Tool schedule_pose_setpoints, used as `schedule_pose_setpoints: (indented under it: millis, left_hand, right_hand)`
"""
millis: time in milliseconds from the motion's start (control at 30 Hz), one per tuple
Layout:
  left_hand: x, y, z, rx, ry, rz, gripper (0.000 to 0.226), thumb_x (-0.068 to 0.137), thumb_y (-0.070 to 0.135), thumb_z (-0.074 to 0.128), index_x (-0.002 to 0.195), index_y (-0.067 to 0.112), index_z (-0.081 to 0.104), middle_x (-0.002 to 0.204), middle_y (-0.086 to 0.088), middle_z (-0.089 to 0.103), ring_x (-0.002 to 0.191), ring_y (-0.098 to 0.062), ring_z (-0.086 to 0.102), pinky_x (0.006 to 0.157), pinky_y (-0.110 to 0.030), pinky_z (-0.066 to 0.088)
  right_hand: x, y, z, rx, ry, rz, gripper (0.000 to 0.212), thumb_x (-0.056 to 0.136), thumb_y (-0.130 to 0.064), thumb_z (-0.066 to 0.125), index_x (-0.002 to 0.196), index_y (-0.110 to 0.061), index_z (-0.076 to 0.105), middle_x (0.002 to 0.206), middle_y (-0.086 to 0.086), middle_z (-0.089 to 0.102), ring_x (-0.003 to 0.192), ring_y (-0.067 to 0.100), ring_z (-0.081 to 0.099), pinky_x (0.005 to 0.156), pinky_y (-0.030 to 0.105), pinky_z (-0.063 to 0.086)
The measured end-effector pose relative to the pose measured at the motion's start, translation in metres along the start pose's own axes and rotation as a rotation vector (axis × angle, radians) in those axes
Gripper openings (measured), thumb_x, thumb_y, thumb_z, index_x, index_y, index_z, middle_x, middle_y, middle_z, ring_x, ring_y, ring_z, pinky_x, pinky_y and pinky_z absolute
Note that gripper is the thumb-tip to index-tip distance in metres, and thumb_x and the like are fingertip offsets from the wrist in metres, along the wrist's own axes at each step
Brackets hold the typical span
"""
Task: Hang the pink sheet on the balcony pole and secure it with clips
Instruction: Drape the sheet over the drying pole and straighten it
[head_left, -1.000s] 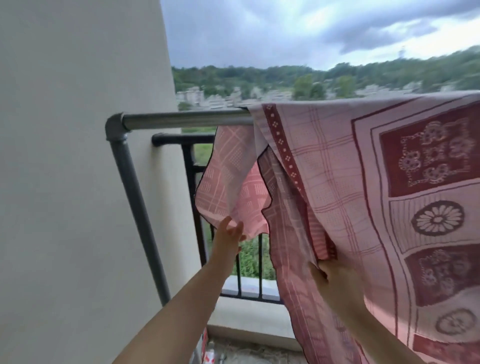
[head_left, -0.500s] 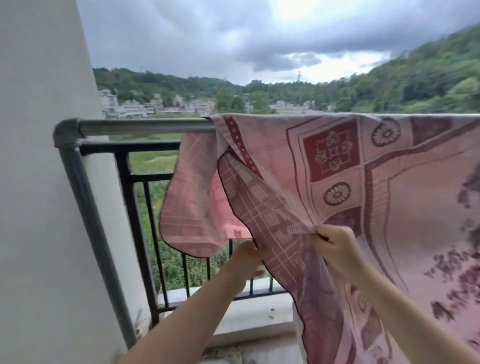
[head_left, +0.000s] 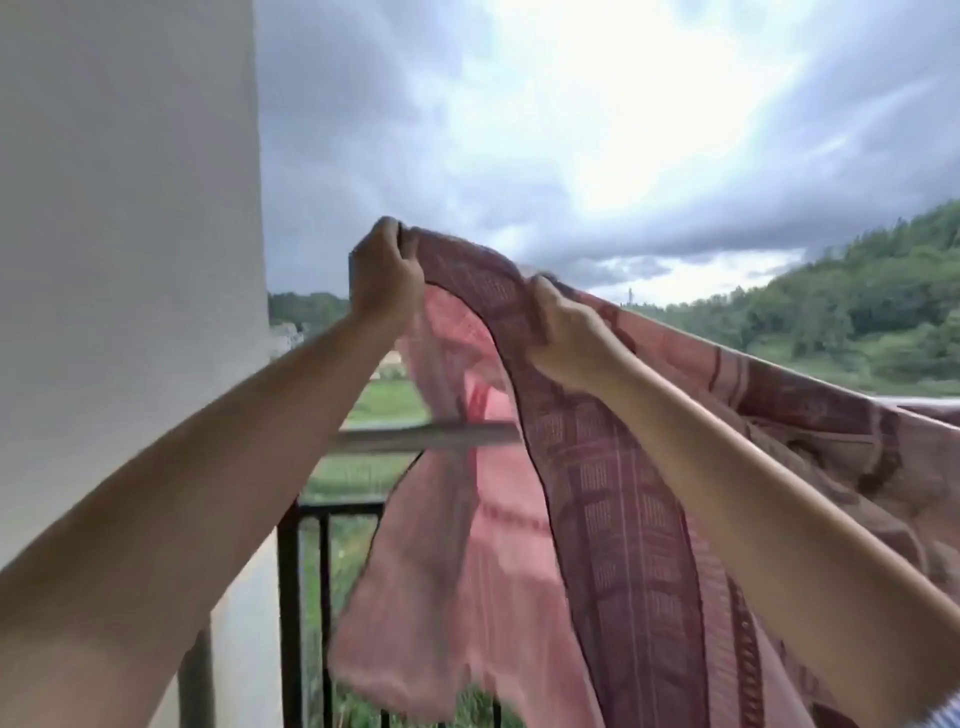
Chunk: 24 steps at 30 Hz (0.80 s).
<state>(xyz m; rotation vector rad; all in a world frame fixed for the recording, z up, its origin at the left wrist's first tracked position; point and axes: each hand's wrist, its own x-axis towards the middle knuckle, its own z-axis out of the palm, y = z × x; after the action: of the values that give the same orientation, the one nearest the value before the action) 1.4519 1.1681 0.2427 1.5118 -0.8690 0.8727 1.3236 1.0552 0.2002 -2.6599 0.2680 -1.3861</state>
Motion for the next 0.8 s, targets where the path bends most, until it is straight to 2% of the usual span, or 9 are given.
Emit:
schedule_pose_setpoints:
  millis: [100,200,233,300,367,467,600,700,800]
  left_hand:
    - [0.071,-0.015,-0.001,0.152,-0.006,-0.046,0.029,0.091,0.008,0.040,0.112,-0.008,0.052,0.119,-0.030,0.056,0.112,-0.040,0.052,0.092,-0.038,0.038]
    - [0.080,-0.055,0.006,0.349,-0.248,-0.160,0.033,0.089,0.009,0.046,0.117,-0.007,0.054,0.122,-0.030,0.056,0.114,-0.038,0.054,0.096,-0.038,0.042]
    - [0.069,-0.072,0.008,0.365,-0.362,-0.260,0.032,0.089,0.009,0.047,0.115,-0.008,0.055,0.114,-0.029,0.060,0.105,-0.037,0.060,0.088,-0.036,0.049]
    - [0.036,-0.096,0.004,0.290,-0.548,-0.461,0.028,0.087,0.006,0.048,0.109,-0.008,0.057,0.084,-0.020,0.065,0.072,-0.030,0.064,0.058,-0.029,0.054]
    - [0.007,-0.110,-0.003,0.304,-0.612,-0.461,0.019,0.086,0.006,0.047,0.097,-0.002,0.060,0.071,-0.012,0.061,0.065,-0.026,0.064,0.057,-0.029,0.049]
    - [-0.028,-0.107,-0.017,0.436,-0.607,-0.143,0.021,0.087,0.015,0.051,0.071,0.007,0.061,0.069,-0.008,0.059,0.074,-0.027,0.060,0.067,-0.030,0.042]
    - [-0.083,-0.086,-0.032,0.387,-0.394,0.259,0.023,0.085,0.025,0.059,0.082,0.003,0.065,0.081,-0.011,0.065,0.072,-0.016,0.048,0.067,-0.025,0.037]
    - [-0.117,-0.077,-0.025,0.448,-0.440,0.281,0.036,0.085,0.041,0.055,0.083,0.006,0.058,0.078,-0.007,0.056,0.070,-0.018,0.046,0.062,-0.025,0.034]
    - [-0.135,-0.072,-0.013,0.515,-0.463,0.173,0.037,0.088,0.041,0.050,0.098,0.005,0.054,0.094,-0.009,0.062,0.086,-0.026,0.060,0.064,-0.027,0.035]
  right_hand:
    - [0.078,-0.012,0.015,0.001,-0.017,-0.049,0.062,0.078,-0.003,0.053,0.131,0.006,0.022,0.119,0.031,0.051,0.106,0.038,0.054,0.076,0.033,0.035]
    - [0.107,-0.004,0.049,-0.042,-0.208,-0.021,0.051,0.083,-0.018,0.052,0.128,-0.001,0.034,0.120,0.019,0.053,0.106,0.029,0.053,0.085,0.033,0.041]
    - [0.104,0.001,0.064,-0.076,-0.336,0.008,0.045,0.084,-0.025,0.052,0.123,-0.003,0.043,0.118,0.017,0.056,0.102,0.027,0.054,0.086,0.032,0.043]
    - [0.083,0.002,0.081,-0.138,-0.618,0.104,0.040,0.086,-0.029,0.051,0.109,0.003,0.057,0.094,0.018,0.063,0.077,0.023,0.056,0.070,0.028,0.045]
    - [0.060,-0.002,0.089,-0.134,-0.748,0.104,0.038,0.088,-0.030,0.050,0.099,0.004,0.063,0.083,0.018,0.065,0.068,0.021,0.056,0.061,0.026,0.044]
    - [0.034,-0.009,0.086,-0.101,-0.564,-0.079,0.031,0.089,-0.029,0.049,0.102,-0.007,0.066,0.102,0.012,0.069,0.089,0.024,0.063,0.081,0.031,0.050]
    - [-0.004,-0.006,0.079,-0.093,-0.364,-0.225,0.028,0.084,-0.027,0.057,0.105,-0.012,0.065,0.105,0.008,0.069,0.095,0.020,0.062,0.088,0.032,0.049]
    - [-0.030,0.011,0.075,-0.226,-0.127,-0.314,0.032,0.074,-0.025,0.069,0.102,-0.010,0.066,0.104,0.009,0.068,0.102,0.027,0.058,0.092,0.044,0.045]
    - [-0.052,0.030,0.067,-0.366,0.053,-0.286,0.035,0.063,-0.020,0.078,0.094,-0.008,0.068,0.088,0.011,0.069,0.087,0.031,0.061,0.079,0.049,0.046]
